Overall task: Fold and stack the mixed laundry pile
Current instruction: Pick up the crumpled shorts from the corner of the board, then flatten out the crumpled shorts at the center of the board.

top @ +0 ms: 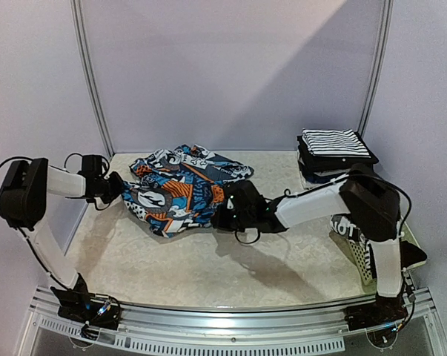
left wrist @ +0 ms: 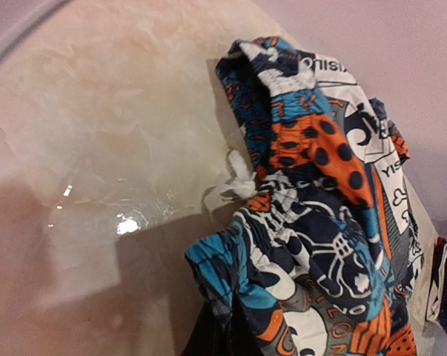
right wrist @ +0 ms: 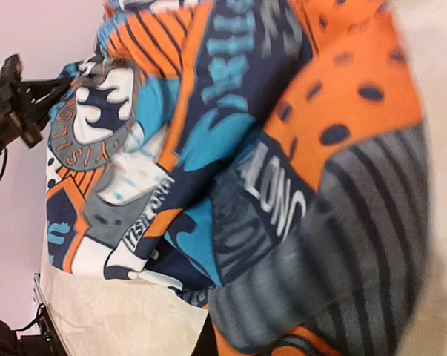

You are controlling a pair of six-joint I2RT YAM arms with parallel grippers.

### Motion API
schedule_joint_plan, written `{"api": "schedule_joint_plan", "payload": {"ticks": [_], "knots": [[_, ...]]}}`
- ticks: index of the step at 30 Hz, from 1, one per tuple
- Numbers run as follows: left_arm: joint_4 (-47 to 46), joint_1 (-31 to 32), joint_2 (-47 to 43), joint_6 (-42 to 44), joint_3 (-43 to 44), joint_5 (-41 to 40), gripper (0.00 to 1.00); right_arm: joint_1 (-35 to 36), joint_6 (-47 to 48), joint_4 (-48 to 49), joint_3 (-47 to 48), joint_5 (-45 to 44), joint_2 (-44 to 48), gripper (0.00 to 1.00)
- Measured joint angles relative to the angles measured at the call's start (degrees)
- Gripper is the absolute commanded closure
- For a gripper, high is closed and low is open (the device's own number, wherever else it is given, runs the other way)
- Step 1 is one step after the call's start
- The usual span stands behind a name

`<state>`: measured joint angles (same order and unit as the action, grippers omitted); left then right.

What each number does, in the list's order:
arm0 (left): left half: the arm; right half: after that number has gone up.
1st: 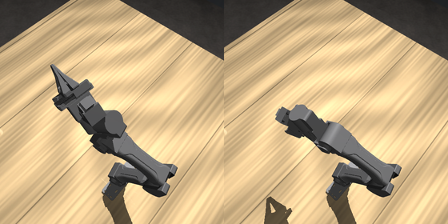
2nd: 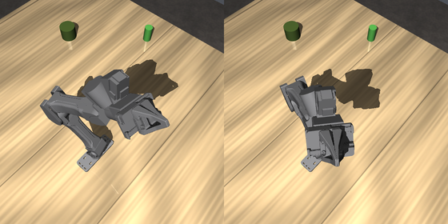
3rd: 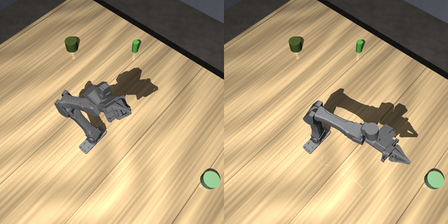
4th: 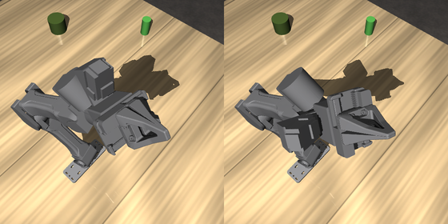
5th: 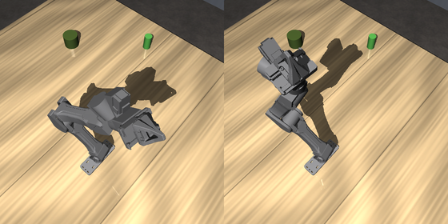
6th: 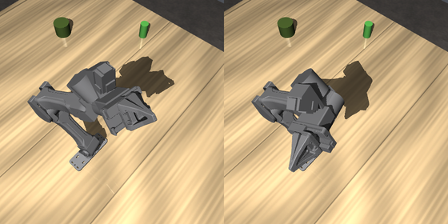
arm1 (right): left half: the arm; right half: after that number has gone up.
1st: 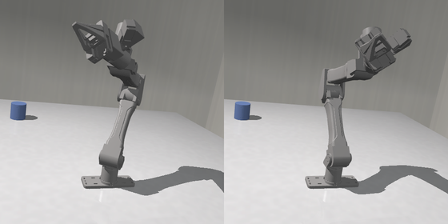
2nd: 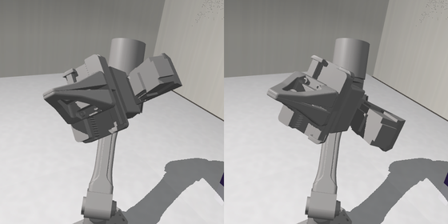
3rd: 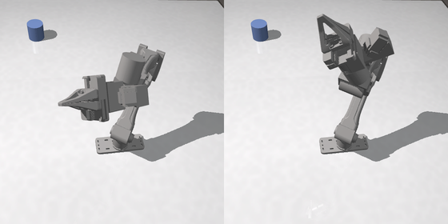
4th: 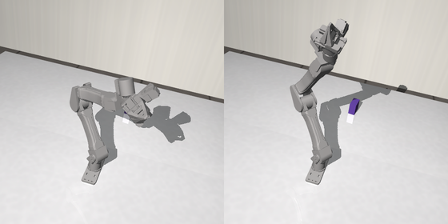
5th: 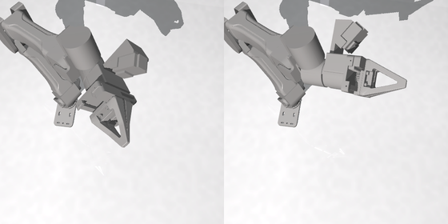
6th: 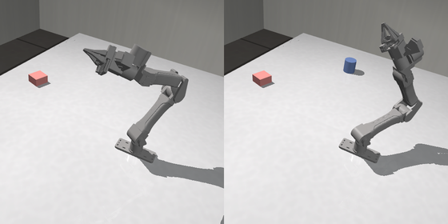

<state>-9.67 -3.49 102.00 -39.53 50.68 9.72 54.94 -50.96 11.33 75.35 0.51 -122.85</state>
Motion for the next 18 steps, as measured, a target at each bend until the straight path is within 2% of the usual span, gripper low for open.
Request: {"api": "schedule_joint_plan", "payload": {"ticks": [8, 13, 15, 16, 18], "knots": [[16.4, 0.7, -21.1, 4.1, 4.3, -10.6, 1.00, -8.7, 11.5, -14.8, 0.1, 2.0, 18.5, 1.00], [25.7, 1.4, -27.5, 5.5, 4.9, -13.2, 0.99, -11.9, 17.4, -23.2, 2.5, 4.9, 20.3, 0.99], [29.1, 1.9, -29.8, 5.7, 4.3, -13.7, 0.98, -12.5, 19.4, -27.2, 4.2, 6.5, 20.0, 0.92], [30.8, 2.0, -31.1, 5.7, 3.7, -14.0, 0.97, -12.8, 20.5, -29.1, 5.5, 7.8, 19.6, 0.85], [32.5, 2.0, -32.2, 5.9, 3.0, -14.5, 0.90, -13.6, 22.2, -31.6, 7.7, 9.7, 18.7, 0.64]]}}
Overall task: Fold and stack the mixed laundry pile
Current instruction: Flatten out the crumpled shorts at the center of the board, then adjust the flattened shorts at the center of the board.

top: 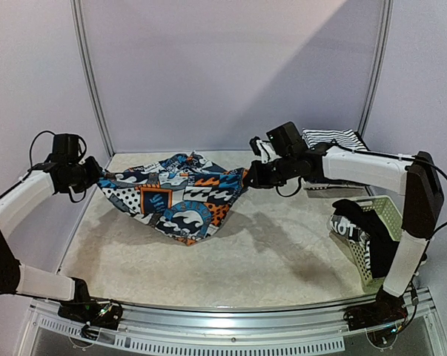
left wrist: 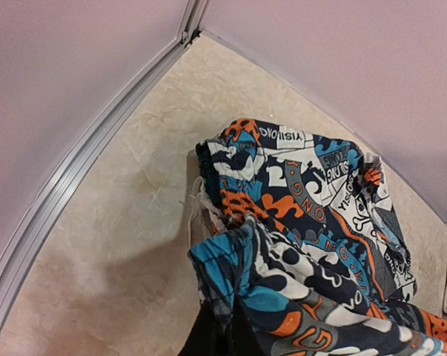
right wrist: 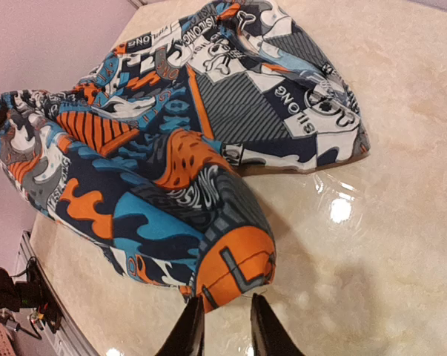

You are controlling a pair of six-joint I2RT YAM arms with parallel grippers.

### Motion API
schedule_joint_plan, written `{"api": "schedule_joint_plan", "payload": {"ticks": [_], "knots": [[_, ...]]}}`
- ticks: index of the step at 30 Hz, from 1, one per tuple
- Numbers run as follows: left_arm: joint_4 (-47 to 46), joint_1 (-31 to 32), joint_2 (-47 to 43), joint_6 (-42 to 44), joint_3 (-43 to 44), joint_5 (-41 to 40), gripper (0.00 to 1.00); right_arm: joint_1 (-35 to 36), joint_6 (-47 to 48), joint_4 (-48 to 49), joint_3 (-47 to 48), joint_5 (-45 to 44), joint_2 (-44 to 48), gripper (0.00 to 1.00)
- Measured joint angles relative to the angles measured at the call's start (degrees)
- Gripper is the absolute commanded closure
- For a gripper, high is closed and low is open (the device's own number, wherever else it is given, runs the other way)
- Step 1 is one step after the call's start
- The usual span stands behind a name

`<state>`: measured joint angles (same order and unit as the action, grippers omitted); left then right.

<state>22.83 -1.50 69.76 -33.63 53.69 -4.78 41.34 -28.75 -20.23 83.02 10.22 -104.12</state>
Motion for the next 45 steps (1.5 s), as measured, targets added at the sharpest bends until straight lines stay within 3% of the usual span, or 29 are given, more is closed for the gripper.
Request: {"api": "schedule_joint_plan", "payload": {"ticks": [3, 6, 7, 11, 15, 18, 25, 31, 36, 45], "knots": [[1.5, 0.2, -0.5, 0.1, -1.9, 0.0, 0.51, -2.1, 1.4, -4.1, 4.7, 3.3, -2.6, 0.41], [2.4, 0.5, -0.5, 0.0, -5.1, 0.2, 0.04, -4.0, 3.8, -6.0, 9.7, 5.1, -6.1, 0.30], [2.6, 0.8, -1.0, -0.1, -6.4, 0.1, 0.01, -4.4, 4.2, -6.4, 10.3, 5.1, -6.8, 0.27], [4.7, 2.4, -7.0, -0.5, -11.3, -1.0, 0.00, -5.0, 5.2, -7.0, 8.0, 5.2, -7.0, 0.22], [5.7, 3.0, -14.5, 0.6, -12.2, -3.6, 0.03, -3.5, 5.3, -5.5, -1.4, 6.2, -3.4, 0.22], [5.3, 3.0, -15.1, 1.6, -12.2, -4.8, 0.06, -0.3, 5.3, -4.3, -6.2, 7.6, -1.8, 0.21], [1.4, 3.0, 0.6, 4.4, -8.8, -3.6, 0.08, 7.1, 4.2, 0.9, -12.6, 10.1, -1.3, 0.18], [-1.0, 2.9, 16.3, 6.4, 1.4, -1.7, 0.20, 4.8, 3.7, 2.5, -10.1, 6.8, -2.8, 0.05], [-1.1, 2.2, 28.1, 7.6, 12.0, 0.3, 0.22, -1.1, 3.6, 2.8, -3.1, 4.0, -7.2, 0.01], [2.8, 1.0, 44.1, 8.8, 27.3, 2.6, 0.30, -8.5, 5.9, -1.7, 21.4, 2.2, -23.8, 0.02]]}}
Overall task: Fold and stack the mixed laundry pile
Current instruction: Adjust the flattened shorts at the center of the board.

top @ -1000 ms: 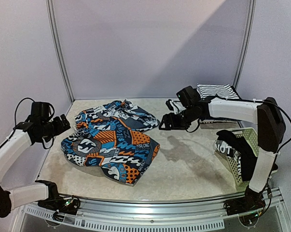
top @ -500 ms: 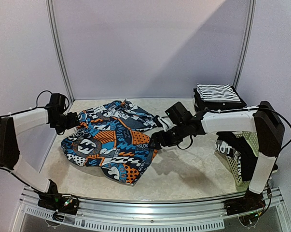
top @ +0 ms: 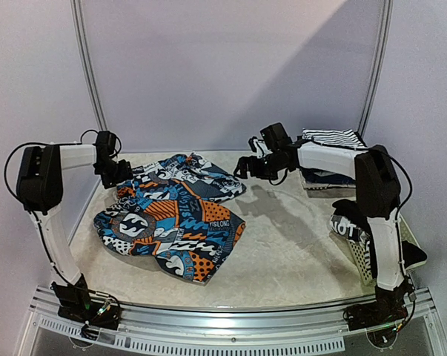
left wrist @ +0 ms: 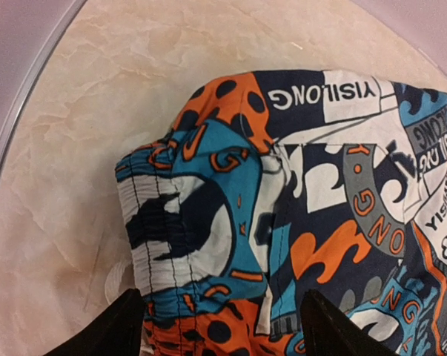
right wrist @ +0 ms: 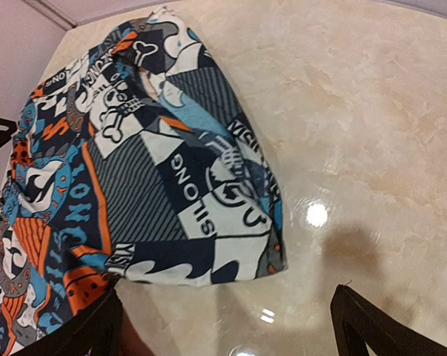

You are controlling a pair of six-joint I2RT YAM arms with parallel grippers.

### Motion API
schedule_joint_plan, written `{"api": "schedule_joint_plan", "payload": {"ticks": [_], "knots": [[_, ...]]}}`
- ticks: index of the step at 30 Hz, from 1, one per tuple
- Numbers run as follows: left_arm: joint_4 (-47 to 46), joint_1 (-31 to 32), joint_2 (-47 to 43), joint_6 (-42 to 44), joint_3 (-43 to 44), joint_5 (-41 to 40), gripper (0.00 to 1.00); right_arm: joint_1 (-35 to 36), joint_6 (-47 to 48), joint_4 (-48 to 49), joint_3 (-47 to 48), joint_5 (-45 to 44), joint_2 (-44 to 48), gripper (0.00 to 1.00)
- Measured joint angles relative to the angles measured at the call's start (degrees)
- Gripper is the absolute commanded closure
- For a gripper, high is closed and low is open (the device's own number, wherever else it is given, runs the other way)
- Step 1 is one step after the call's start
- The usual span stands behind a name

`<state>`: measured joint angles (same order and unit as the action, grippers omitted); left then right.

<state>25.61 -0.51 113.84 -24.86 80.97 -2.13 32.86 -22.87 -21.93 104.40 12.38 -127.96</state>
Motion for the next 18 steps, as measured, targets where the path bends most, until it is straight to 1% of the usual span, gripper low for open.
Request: {"api": "schedule_joint_plan", "payload": {"ticks": [3, 6, 9, 10, 11, 12, 17, 18], "knots": [[1.7, -0.4, 2.9, 0.2, 3.0, 0.3, 0.43, -1.3, 0.6, -2.5, 6.9, 0.6, -6.1, 0.06], [3.0, -0.4, 5.3, 0.5, 5.1, 0.6, 0.50, -2.1, 1.5, -4.9, 12.6, 2.4, -11.8, 0.11], [3.7, -0.4, 7.3, 0.5, 6.7, 1.5, 0.64, -2.6, 2.8, -6.7, 15.9, 5.3, -15.9, 0.20], [4.0, -0.4, 8.0, 0.8, 7.3, 1.8, 0.71, -2.6, 3.2, -6.4, 16.4, 6.4, -16.6, 0.25], [4.3, -0.4, 8.7, 1.0, 8.1, 2.0, 0.81, -2.6, 3.6, -6.5, 16.9, 7.3, -16.9, 0.33], [4.4, -0.4, 9.4, 1.1, 8.8, 2.5, 0.86, -2.6, 3.9, -6.5, 17.0, 8.1, -17.0, 0.39], [4.6, -0.4, 11.2, 1.7, 11.3, 5.2, 0.98, -2.5, 5.1, -5.9, 17.3, 12.0, -18.2, 0.73], [4.8, -0.2, 11.5, 2.1, 12.0, 5.7, 1.00, -2.5, 4.9, -5.7, 17.3, 12.5, -18.5, 0.83]]}}
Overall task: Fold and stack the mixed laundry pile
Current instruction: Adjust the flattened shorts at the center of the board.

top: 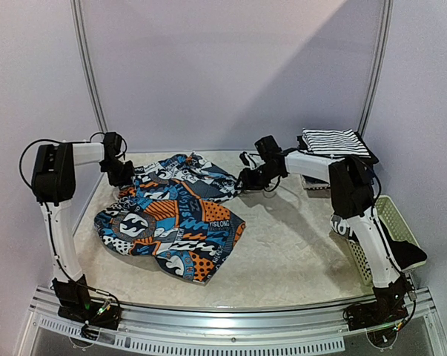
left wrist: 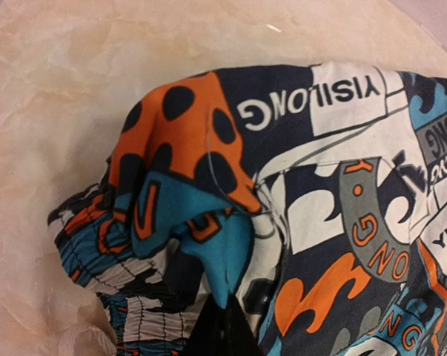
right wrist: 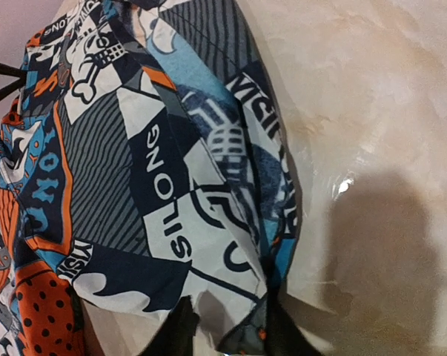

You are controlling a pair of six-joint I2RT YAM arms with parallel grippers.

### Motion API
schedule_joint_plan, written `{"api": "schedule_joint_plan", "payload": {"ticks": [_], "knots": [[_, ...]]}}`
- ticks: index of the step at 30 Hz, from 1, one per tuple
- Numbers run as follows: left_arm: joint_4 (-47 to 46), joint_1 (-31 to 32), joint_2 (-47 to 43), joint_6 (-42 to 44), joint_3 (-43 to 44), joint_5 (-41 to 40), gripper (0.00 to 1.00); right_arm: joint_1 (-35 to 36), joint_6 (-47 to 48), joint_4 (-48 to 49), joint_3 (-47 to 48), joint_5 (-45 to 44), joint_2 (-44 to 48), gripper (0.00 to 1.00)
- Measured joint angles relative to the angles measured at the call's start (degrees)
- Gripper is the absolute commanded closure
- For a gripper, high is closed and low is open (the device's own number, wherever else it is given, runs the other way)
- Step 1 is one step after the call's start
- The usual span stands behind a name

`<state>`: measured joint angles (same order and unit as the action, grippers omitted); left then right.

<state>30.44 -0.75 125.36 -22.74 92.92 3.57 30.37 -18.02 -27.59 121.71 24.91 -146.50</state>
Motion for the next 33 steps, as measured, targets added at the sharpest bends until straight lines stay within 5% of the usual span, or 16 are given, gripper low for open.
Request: {"api": "schedule_joint_plan", "payload": {"ticks": [2, 8, 17, 19, 22, 25, 29, 33], "knots": [[0.2, 0.1, 0.4, 0.5, 1.1, 0.7, 1.00, 0.0, 0.0, 0.5, 0.4, 1.0, -0.7, 1.00], [0.0, 1.5, -0.1, 2.7, 1.8, 2.2, 1.00, 0.0, 0.3, 1.7, -2.4, 0.7, 0.1, 1.00], [1.4, 10.7, -8.6, 8.0, 3.4, 3.5, 0.98, 0.0, -1.3, 7.5, -40.9, -5.8, 25.5, 1.00], [2.6, 13.0, -9.5, 9.1, 6.2, 3.8, 0.86, 0.0, -2.2, 7.4, -47.7, -7.8, 30.9, 0.93], [4.4, 15.3, -8.5, 10.3, 11.3, 2.3, 0.45, 0.0, -3.5, 6.8, -52.7, -11.7, 35.7, 0.59], [4.9, 15.9, -6.8, 10.6, 13.7, -0.9, 0.07, 0.0, -4.2, 5.9, -55.5, -15.2, 38.2, 0.41], [5.0, 15.7, -7.0, 10.6, 9.1, -4.4, 0.00, 0.5, -4.6, 4.1, -56.5, -17.9, 42.1, 0.27], [5.5, 15.7, -10.4, 10.1, 0.1, -8.5, 0.00, 2.7, -3.7, 2.1, -52.8, -20.3, 46.2, 0.24]]}}
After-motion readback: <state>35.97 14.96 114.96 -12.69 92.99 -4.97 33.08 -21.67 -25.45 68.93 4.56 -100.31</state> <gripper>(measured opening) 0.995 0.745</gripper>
